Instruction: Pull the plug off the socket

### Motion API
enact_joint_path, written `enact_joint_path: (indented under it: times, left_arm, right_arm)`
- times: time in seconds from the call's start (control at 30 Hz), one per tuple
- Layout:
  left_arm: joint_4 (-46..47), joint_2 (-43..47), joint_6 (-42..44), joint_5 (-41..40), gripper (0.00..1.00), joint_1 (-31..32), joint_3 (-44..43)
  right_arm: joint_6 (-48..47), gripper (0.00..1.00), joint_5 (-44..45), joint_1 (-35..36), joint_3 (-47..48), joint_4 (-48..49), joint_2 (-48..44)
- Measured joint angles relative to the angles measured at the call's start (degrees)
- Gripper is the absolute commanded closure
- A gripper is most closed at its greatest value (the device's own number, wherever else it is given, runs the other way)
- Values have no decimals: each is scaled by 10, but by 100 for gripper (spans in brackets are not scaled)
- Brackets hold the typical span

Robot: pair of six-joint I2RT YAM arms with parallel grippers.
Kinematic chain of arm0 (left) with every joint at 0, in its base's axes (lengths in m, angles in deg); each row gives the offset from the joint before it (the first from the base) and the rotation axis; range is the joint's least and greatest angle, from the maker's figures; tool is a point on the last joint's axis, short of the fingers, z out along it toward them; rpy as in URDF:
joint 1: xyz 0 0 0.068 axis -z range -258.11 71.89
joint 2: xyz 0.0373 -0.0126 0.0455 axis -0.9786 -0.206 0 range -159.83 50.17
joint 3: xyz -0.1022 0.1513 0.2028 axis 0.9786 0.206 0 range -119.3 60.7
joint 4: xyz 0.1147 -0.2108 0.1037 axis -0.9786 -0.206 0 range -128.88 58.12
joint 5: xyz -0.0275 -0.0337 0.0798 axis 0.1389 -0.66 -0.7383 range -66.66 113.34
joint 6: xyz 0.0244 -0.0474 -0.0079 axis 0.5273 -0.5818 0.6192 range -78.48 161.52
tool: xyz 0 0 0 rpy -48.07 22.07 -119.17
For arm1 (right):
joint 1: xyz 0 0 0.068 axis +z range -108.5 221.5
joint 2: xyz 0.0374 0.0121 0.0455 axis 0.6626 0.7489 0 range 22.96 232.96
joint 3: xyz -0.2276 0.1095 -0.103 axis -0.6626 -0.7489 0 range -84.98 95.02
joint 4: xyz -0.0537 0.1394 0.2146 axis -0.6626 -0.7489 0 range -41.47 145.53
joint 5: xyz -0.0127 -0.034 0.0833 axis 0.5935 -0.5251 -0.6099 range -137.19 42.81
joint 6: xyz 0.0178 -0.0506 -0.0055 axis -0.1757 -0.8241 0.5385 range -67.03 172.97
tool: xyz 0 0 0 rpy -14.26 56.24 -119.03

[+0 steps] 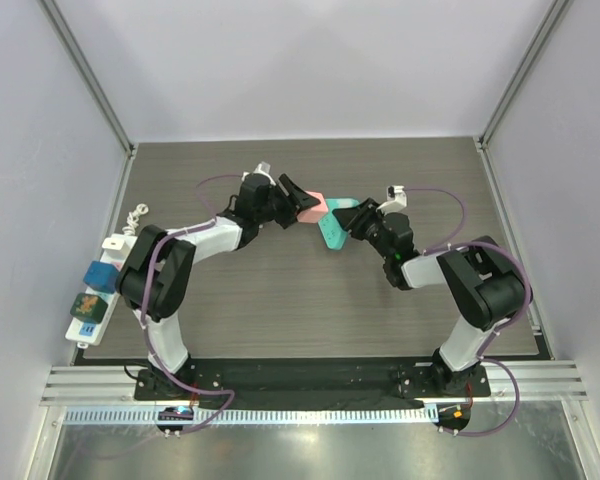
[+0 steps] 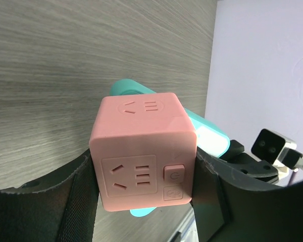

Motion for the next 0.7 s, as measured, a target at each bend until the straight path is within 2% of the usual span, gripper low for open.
enact_joint_path:
  times: [0.23, 0.3, 0.4, 0.5, 0.63, 0.7]
  left_arm:
    - [101, -21, -52, 23, 100, -3, 52]
    - [65, -21, -42, 15, 100, -1, 47]
    - [-105, -16, 20, -49, 100, 28, -36]
    - [-178, 3, 50, -101, 100, 47, -79]
    - [-197, 31, 56, -97, 100, 38, -78]
    - [-143, 38, 35, -67, 100, 24, -45]
  right_arm:
    - [7, 99, -30, -15, -17, 29, 24]
    - [10, 99, -37, -17, -18, 22, 30]
    - [21, 99, -35, -17, -18, -2, 29]
    - [23, 99, -29, -16, -18, -4, 10]
    - [19, 99, -19, -1, -6, -14, -9]
    - [14, 99, -13, 2, -2, -16, -13]
